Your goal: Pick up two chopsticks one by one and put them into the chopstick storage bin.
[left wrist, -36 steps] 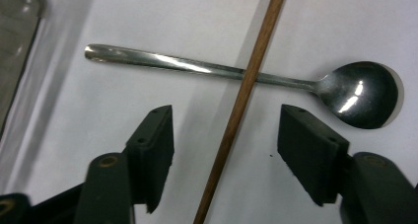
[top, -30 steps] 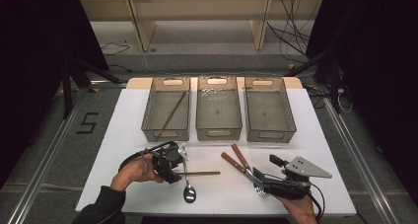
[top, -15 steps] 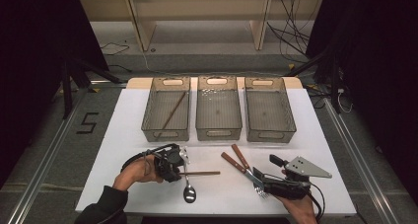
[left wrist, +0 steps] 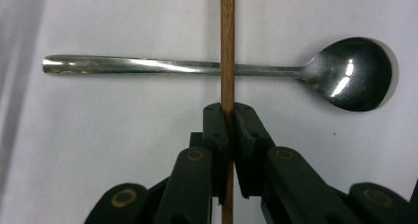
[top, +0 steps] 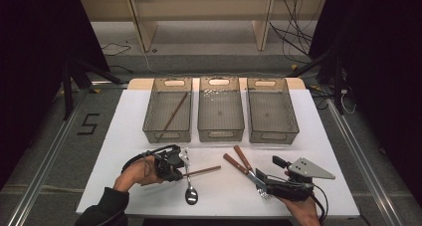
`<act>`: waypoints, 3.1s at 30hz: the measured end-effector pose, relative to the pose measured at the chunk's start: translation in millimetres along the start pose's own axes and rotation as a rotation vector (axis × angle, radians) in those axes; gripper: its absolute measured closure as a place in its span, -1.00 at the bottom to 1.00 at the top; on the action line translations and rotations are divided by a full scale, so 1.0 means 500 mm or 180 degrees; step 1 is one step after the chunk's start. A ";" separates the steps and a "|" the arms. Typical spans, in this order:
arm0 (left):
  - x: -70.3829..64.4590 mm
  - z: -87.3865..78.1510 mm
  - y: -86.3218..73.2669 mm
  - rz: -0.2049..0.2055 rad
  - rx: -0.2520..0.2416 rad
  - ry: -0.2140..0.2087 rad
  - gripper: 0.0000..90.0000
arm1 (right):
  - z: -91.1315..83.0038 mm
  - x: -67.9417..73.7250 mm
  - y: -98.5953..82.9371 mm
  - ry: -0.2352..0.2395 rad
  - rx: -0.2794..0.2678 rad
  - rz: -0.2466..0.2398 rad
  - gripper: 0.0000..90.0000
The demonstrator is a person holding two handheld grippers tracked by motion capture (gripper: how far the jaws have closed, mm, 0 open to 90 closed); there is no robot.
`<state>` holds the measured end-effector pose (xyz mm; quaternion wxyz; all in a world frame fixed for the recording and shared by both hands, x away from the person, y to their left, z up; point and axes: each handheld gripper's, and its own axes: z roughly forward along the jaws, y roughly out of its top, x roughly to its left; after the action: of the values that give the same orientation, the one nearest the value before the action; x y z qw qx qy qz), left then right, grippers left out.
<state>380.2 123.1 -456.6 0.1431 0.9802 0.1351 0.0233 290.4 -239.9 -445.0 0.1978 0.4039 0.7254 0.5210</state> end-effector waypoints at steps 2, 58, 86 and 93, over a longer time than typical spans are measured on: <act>0.000 -0.008 0.001 0.0009 -0.0042 0.0041 0.87 | 0.000 0.000 0.000 0.0001 -0.0003 -0.0001 -0.45; 0.211 -0.211 0.015 -0.1397 -0.1388 0.0977 0.88 | -0.001 -0.006 -0.002 -0.0018 -0.0010 0.0066 -0.45; 0.310 -0.195 0.013 -0.1772 -0.1623 0.1194 0.87 | -0.001 -0.009 -0.002 -0.0007 -0.0014 0.0088 -0.45; 0.324 -0.184 0.014 -0.1813 -0.1613 0.1221 0.87 | -0.001 -0.009 -0.003 -0.0005 -0.0013 0.0096 -0.45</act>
<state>530.3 186.0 -365.5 0.3524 0.8155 0.4146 0.1971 292.4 -243.8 -446.7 0.1912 0.4149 0.7180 0.5251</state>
